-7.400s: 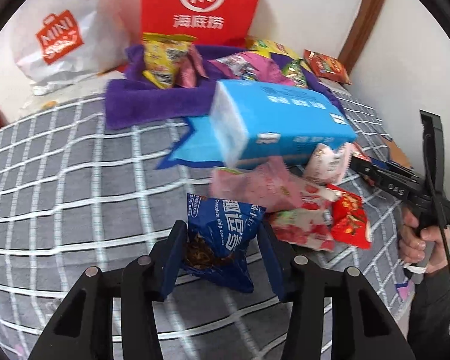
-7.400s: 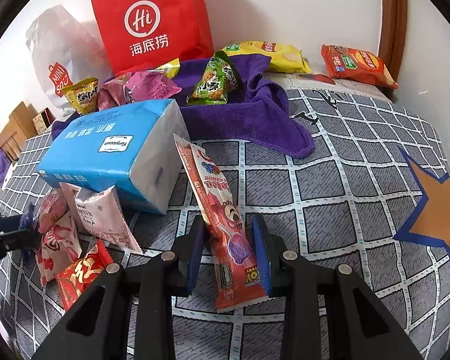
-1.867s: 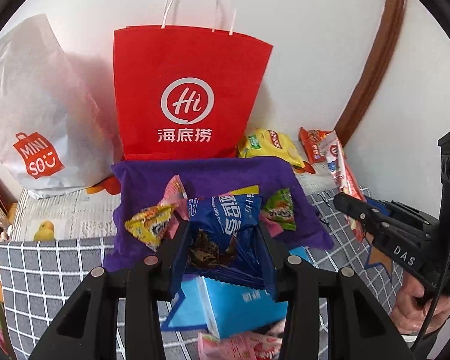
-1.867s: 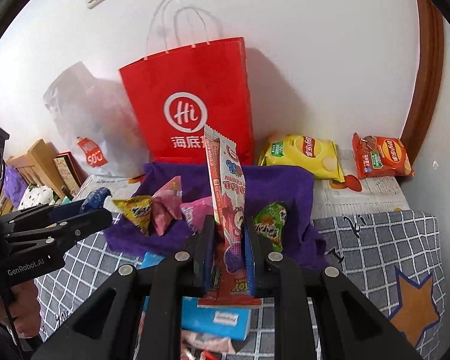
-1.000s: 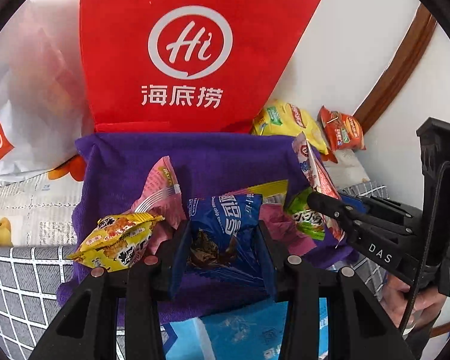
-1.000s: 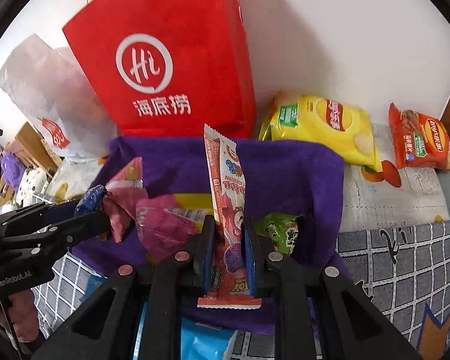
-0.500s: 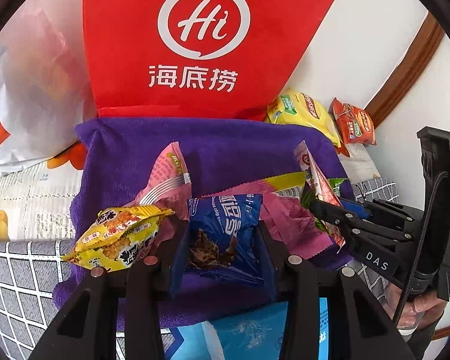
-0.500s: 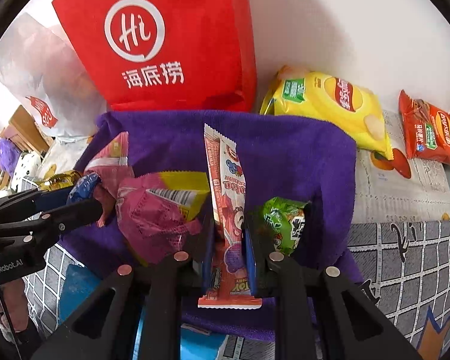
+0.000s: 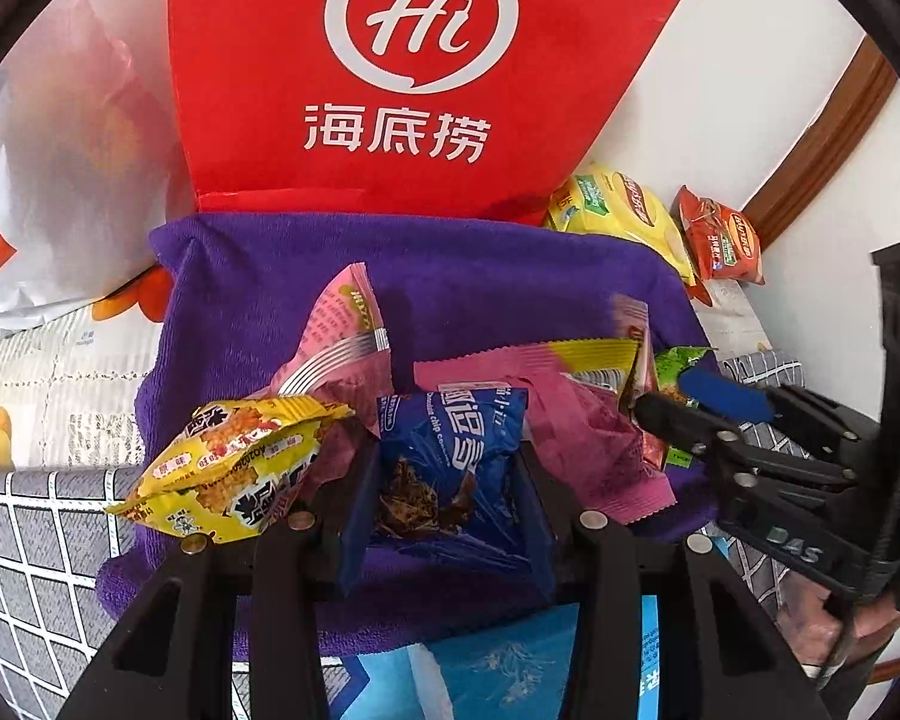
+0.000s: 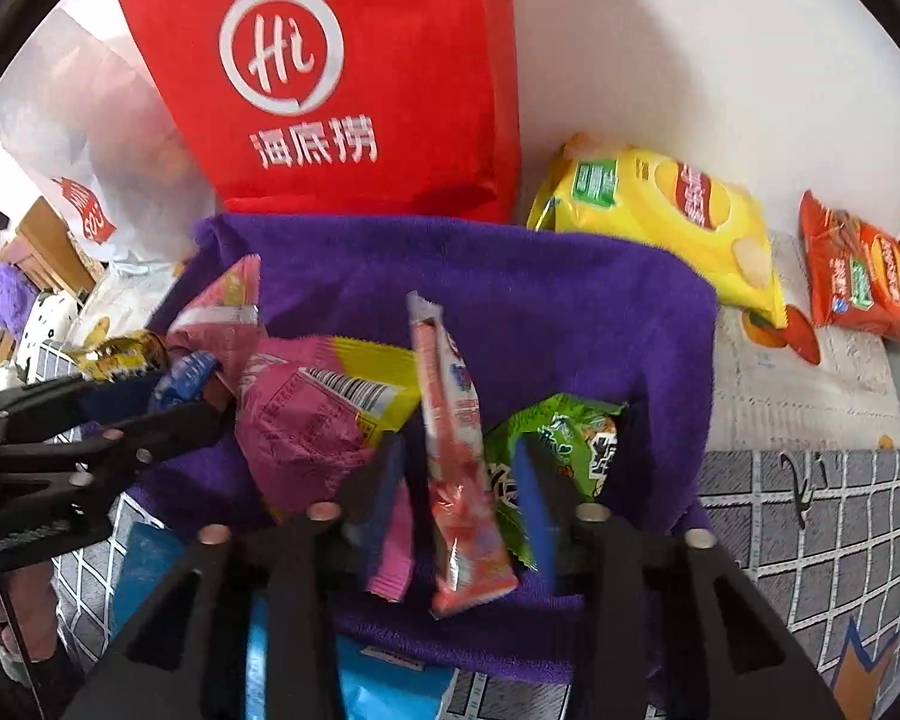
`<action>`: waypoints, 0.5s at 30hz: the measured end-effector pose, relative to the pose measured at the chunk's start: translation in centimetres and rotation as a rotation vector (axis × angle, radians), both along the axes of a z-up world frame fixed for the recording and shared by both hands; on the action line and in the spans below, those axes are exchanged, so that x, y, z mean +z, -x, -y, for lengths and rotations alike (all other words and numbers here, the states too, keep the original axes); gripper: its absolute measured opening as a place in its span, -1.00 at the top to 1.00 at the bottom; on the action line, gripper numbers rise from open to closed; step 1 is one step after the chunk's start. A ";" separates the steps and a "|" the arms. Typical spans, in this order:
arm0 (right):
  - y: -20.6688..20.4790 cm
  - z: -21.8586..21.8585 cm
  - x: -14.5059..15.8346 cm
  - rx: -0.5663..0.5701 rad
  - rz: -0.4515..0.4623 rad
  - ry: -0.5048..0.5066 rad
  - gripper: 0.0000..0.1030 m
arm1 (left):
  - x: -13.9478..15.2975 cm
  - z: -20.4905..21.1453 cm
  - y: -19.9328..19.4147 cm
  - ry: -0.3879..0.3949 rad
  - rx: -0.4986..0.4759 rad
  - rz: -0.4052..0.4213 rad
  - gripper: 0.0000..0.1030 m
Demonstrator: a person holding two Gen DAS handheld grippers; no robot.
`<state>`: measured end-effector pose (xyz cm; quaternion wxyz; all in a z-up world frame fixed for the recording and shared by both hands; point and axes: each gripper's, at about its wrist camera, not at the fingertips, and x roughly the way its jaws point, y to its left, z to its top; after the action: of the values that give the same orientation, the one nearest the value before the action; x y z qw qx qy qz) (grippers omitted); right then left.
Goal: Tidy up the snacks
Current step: 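Lower both items onto the purple towel and open both grippers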
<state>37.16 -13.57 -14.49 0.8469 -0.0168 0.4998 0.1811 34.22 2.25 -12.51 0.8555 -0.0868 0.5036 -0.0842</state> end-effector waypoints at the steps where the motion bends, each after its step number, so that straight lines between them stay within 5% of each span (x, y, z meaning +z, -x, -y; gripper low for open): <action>1: 0.1 0.0 0.3 0.000 0.008 -0.006 0.05 | 0.0 0.0 0.0 0.000 0.000 -0.001 0.17; 15: 0.6 0.8 2.3 -0.032 0.060 0.007 0.04 | -0.6 -0.1 -0.4 -0.024 0.006 -0.030 0.11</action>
<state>36.58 -14.33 -12.22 0.8643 -0.0171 0.4748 0.1651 34.61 2.31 -13.14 0.8491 -0.0794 0.5170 -0.0745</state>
